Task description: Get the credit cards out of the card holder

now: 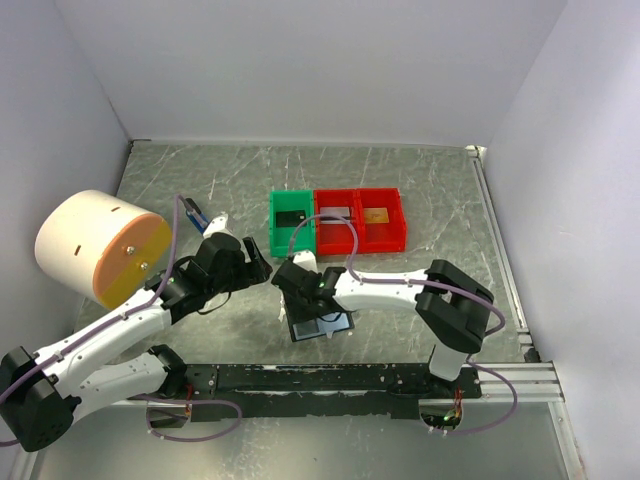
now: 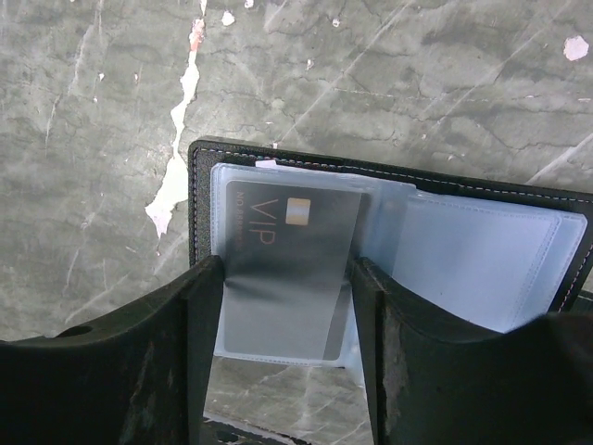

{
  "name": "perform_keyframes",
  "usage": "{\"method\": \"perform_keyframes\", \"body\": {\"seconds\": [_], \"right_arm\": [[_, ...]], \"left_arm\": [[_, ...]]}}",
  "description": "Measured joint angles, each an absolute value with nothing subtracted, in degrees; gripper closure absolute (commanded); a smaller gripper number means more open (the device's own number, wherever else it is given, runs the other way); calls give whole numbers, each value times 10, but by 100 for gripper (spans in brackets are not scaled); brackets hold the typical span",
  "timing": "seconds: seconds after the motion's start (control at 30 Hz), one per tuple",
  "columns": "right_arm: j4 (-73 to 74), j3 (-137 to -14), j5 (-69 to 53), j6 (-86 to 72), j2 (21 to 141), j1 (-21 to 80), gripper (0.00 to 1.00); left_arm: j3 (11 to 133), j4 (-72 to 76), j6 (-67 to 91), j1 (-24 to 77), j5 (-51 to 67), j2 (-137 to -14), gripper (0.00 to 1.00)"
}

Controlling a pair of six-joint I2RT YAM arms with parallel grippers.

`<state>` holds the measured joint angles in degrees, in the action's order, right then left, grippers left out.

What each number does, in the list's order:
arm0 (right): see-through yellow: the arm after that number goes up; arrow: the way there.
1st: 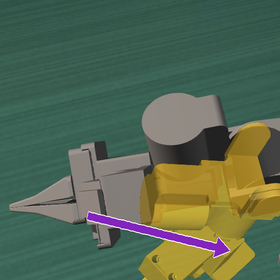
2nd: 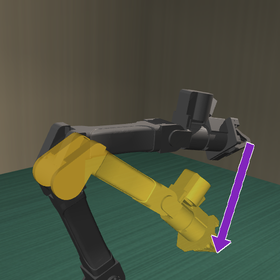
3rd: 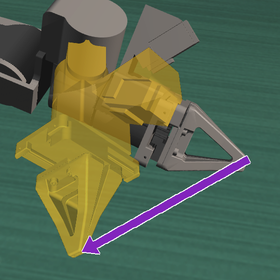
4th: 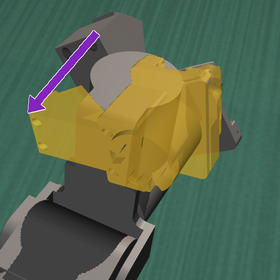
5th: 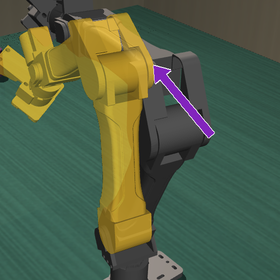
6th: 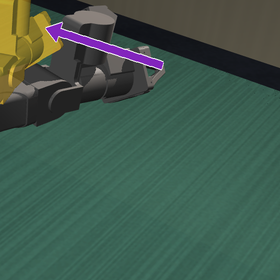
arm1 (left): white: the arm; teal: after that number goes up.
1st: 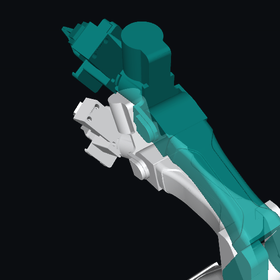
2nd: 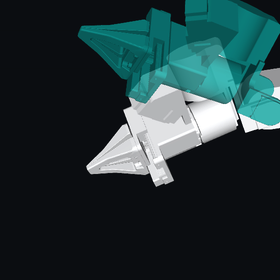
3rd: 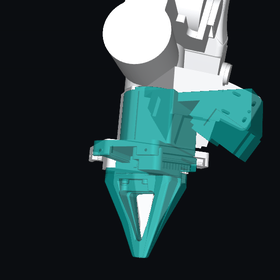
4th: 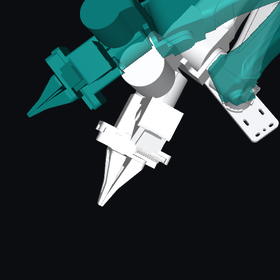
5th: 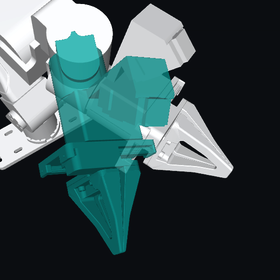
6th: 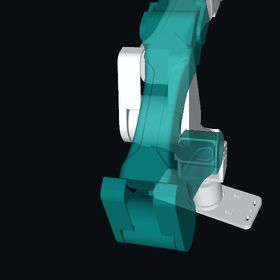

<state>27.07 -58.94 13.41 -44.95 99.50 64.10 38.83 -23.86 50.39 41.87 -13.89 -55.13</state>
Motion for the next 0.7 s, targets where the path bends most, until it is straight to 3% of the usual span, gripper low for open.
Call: {"method": "perform_keyframes", "body": {"seconds": [0.27, 0.7], "right_arm": [[216, -542, 109, -448, 962, 626, 58], [101, -447, -17, -448, 903, 556, 56]], "left_arm": [[388, -238, 503, 419, -138, -553, 14], [368, -177, 482, 419, -61, -582, 17]]}}
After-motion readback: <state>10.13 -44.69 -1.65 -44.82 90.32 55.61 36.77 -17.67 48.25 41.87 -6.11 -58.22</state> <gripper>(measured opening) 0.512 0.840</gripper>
